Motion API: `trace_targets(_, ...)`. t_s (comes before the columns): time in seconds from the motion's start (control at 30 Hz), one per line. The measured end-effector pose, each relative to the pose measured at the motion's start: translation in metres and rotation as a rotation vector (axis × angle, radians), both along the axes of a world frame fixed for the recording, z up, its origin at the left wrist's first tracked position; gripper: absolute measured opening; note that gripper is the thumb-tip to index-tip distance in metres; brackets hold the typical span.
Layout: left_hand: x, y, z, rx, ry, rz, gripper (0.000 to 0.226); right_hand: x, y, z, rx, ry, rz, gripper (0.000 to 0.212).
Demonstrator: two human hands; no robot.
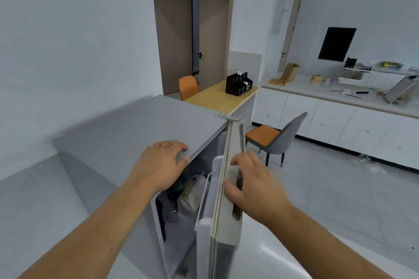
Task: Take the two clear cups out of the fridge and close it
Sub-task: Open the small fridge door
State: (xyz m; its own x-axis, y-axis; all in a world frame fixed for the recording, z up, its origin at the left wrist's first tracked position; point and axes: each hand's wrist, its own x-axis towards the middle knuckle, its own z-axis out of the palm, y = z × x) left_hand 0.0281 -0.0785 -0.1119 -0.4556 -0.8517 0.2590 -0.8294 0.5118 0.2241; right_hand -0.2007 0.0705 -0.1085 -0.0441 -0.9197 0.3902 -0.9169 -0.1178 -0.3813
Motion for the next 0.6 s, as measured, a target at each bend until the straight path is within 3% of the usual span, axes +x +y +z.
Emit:
trace_targets(0.07,-0.008,0.003,0.000,-0.007,-0.008,0.009,0.040,-0.017,0.003,0.007,0.095,0.071,-0.067,0.037)
trace_targets(0.2,-0.021,0.010,-0.002,-0.016,-0.079,0.020,0.043,-0.048,0.016,0.021,0.252,0.249,-0.151,0.016)
trace_targets(0.3,-0.027,0.014,-0.006,-0.030,-0.147,0.053,0.047,-0.073,0.031,0.022,0.343,0.312,-0.188,0.022)
trace_targets(0.6,-0.044,0.066,-0.001,-0.024,-0.208,0.220,0.062,-0.157,0.044,0.005,0.279,0.300,-0.304,0.037)
